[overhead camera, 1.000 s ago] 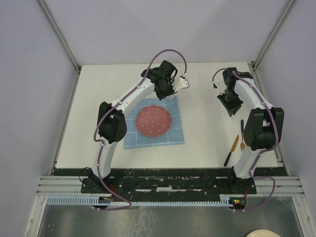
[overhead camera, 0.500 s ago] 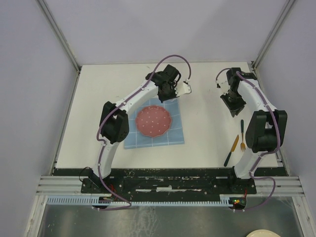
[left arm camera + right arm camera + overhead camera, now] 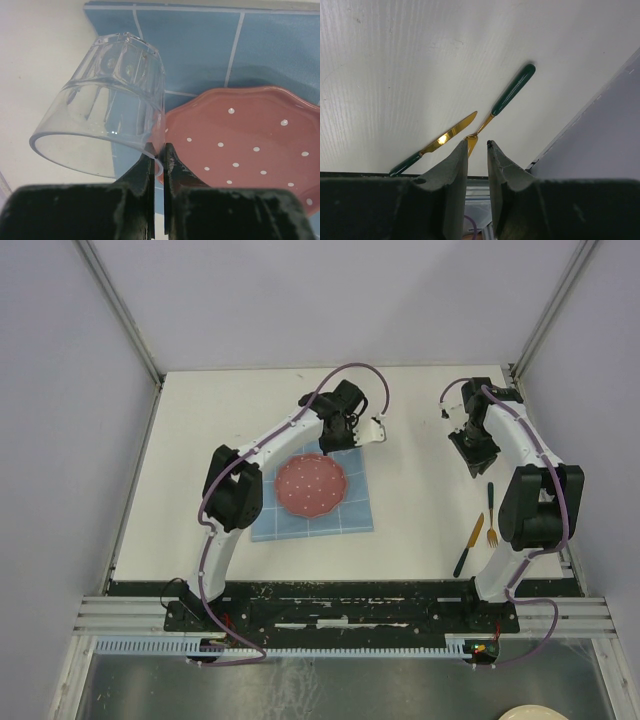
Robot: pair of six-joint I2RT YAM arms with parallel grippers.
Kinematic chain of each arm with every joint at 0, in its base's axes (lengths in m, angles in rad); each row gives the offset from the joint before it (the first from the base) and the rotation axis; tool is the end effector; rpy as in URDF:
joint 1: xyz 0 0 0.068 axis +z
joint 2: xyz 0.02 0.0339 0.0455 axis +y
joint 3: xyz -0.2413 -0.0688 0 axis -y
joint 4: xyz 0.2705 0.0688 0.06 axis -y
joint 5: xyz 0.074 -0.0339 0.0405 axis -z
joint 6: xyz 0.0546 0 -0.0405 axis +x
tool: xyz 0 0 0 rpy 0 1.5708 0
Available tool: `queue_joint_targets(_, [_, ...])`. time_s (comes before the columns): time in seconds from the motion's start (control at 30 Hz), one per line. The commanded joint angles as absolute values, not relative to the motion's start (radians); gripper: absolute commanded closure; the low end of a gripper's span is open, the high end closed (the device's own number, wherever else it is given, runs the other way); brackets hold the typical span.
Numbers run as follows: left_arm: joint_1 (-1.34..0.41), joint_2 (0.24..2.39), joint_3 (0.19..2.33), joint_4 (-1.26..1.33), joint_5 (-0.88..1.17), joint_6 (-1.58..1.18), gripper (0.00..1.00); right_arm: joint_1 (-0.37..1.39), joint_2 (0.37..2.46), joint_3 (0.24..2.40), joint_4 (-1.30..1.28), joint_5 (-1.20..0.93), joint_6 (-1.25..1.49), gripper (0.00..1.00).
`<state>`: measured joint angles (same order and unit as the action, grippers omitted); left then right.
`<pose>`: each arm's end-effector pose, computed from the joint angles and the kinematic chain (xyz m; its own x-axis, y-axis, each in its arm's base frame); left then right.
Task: Set the dinner table for one person
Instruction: Place the cup on the napkin.
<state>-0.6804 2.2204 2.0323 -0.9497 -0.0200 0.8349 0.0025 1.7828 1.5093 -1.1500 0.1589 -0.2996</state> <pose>0.3869 -0.3117 0.1973 -0.0122 0.9633 -0.2682 0.9408 0.1019 0.3232 0.3662 -0.0077 0.2076 -0.9512 -0.2938 -0.0940 -0.2721 0.9427 -0.1929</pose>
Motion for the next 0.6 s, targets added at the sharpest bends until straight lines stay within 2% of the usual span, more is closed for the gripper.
queue_joint_targets(0.0, [-0.685, 2.209, 2.033, -0.954, -0.022, 0.891, 0.97, -0.005, 1.741, 1.513, -1.135, 0.151, -0.285, 0.70])
queue_joint_targets(0.57, [-0.711, 2.244, 2.053, -0.966, -0.051, 0.943, 0.97, -0.009, 1.746, 1.514, -1.139, 0.140, -0.282, 0.70])
